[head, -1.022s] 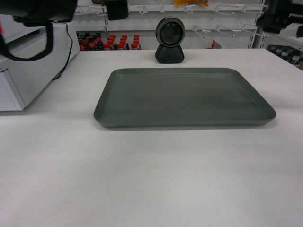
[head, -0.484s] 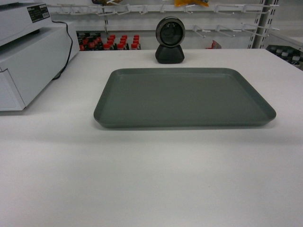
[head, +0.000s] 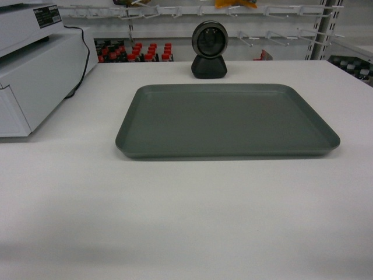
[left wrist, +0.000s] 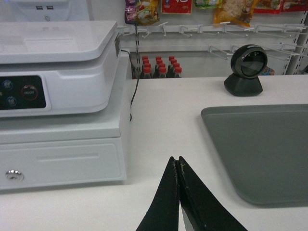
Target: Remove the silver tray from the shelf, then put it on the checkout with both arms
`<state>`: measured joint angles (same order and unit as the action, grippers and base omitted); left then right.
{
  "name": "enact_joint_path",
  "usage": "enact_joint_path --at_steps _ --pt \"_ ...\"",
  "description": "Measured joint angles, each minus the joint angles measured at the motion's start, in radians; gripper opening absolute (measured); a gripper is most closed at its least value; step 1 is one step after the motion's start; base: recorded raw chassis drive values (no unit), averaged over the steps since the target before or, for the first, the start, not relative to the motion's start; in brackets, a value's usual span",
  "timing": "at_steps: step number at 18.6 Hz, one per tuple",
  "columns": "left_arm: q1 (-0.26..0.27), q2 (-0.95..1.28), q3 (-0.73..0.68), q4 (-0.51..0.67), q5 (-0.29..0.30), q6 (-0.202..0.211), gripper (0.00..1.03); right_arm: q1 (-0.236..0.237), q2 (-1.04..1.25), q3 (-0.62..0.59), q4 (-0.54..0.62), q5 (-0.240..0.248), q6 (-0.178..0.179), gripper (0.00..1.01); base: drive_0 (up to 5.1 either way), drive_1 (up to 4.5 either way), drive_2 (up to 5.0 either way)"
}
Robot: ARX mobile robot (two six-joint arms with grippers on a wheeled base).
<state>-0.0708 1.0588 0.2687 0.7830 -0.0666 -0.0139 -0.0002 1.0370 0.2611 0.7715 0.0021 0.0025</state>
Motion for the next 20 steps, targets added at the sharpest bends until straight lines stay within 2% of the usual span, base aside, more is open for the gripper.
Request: enact_joint_path --at_steps 2,3,8,12,13,20 --pt "0.068 -0.069 -0.06 -0.012 0.056 0.0 0.02 0.0 -0.069 -0.059 -0.01 0.0 0.0 0.02 0.0 0.0 0.0" --pt "0.077 -0.098 -0.08 -0.019 0.052 0.0 0.02 0.0 -0.098 -0.079 -0.019 0.0 0.0 0.02 0.0 0.0 0.0" --pt "0.069 -0.258 -0.166 -0.094 0.066 0.0 0.02 0.0 -0.254 -0.163 -0.096 -0.002 0.0 0.02 0.0 0.0 0.0" --pt "0.069 -0.412 -0.216 -0.198 0.066 0.0 0.02 0.0 -0.406 -0.211 -0.198 -0.002 0.0 0.02 0.0 0.0 0.0" --pt "0.069 -0.41 -0.243 -0.136 0.066 0.0 0.02 0.0 -0.405 -0.237 -0.134 -0.002 0.0 0.02 0.0 0.0 0.0" --pt "0.069 -0.636 -0.26 -0.367 0.066 0.0 0.02 0.0 -0.629 -0.249 -0.367 -0.002 0.0 0.02 0.0 0.0 0.0"
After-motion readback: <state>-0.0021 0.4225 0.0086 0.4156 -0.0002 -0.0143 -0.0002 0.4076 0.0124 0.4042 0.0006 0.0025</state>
